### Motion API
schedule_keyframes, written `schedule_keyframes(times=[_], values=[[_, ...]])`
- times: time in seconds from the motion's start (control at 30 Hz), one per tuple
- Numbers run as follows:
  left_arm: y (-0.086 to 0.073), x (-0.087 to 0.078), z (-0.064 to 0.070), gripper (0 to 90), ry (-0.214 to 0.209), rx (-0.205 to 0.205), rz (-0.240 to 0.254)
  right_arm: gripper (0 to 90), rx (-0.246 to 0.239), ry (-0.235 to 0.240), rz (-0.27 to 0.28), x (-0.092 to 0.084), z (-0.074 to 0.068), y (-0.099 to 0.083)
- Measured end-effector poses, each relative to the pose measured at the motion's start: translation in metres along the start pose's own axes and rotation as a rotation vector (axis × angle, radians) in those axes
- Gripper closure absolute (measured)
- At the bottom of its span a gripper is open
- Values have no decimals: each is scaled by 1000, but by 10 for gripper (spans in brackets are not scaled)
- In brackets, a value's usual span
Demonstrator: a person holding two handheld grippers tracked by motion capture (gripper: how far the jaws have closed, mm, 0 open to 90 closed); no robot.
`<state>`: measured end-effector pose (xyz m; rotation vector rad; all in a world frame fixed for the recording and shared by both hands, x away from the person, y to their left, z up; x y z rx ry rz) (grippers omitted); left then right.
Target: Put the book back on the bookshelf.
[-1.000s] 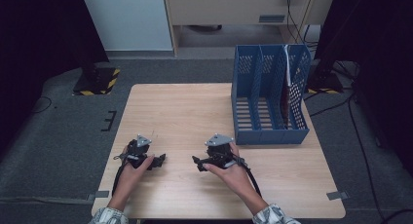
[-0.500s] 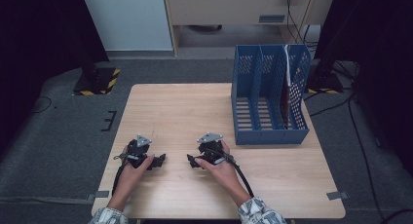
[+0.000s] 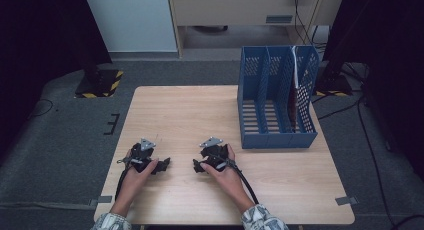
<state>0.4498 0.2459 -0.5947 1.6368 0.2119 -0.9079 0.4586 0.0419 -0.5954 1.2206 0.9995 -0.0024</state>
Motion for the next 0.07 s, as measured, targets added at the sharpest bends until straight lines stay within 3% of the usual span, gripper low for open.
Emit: schedule_keyframes(times=[0.07], values=[[0,0,0,0,-1,0,0,51,2,-2,-1,0,0,0]])
Point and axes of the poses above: each handheld gripper's, and its own axes: x roughly forward along the jaws, y roughly out of its top, z roughly to its right, the point moved 8 cm from there along x, roughly forward along the jaws, and after that the axes turned 5 degrees about z, right-handed, at the moved point
